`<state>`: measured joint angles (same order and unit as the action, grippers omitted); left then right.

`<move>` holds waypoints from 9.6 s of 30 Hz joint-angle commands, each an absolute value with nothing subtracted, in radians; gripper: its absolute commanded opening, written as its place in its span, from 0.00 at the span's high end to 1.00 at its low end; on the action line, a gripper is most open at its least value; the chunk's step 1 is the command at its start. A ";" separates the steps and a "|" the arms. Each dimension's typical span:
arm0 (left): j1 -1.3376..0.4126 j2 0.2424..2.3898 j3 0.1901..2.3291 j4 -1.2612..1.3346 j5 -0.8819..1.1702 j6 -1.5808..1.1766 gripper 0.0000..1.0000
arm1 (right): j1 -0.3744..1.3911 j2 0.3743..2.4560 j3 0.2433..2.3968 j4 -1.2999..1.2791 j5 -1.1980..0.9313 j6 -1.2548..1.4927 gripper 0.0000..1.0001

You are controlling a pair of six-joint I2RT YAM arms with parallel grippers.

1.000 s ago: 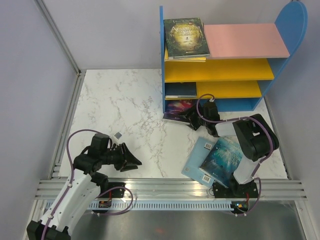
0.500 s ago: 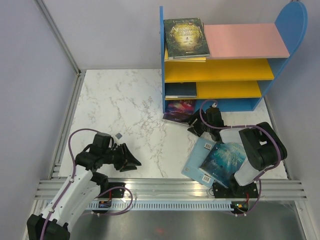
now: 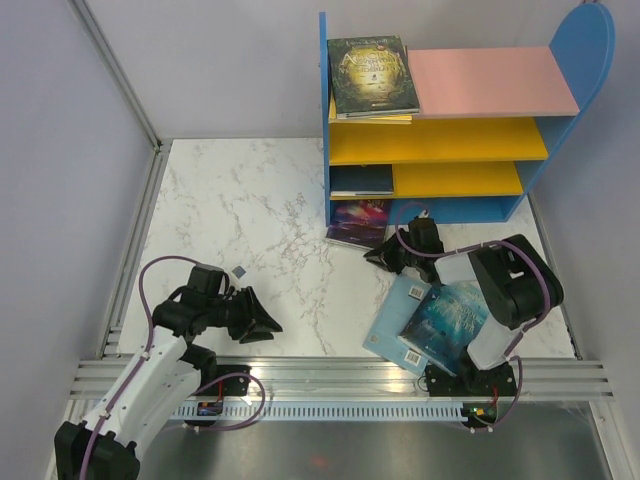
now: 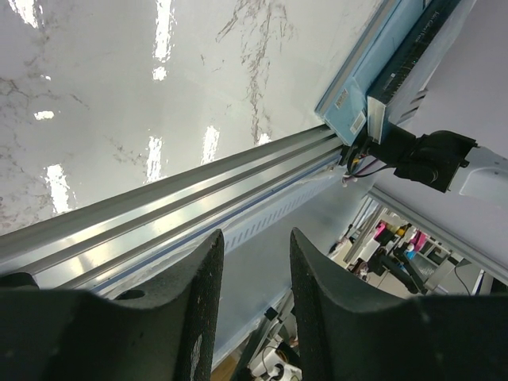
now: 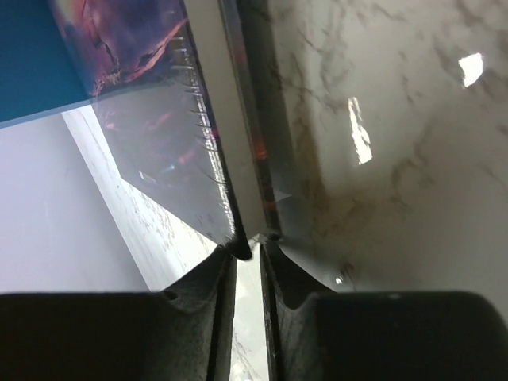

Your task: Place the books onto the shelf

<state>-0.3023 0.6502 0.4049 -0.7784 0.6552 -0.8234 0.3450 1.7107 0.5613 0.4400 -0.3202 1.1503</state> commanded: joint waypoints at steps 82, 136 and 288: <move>-0.301 0.733 0.390 -0.580 0.836 -0.756 0.45 | -0.482 1.247 0.710 -0.877 0.278 0.768 0.30; -0.787 1.611 0.425 0.225 0.508 -1.170 0.44 | 0.804 1.238 0.396 -0.440 -0.228 1.388 0.31; -0.298 0.838 0.649 -0.686 0.612 -0.802 0.09 | 0.132 1.765 0.726 0.733 -0.500 1.417 1.00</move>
<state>-0.3031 0.8333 0.6094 -0.6674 0.6289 -0.8391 0.1410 1.6775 0.6460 0.6209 -0.4614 1.4124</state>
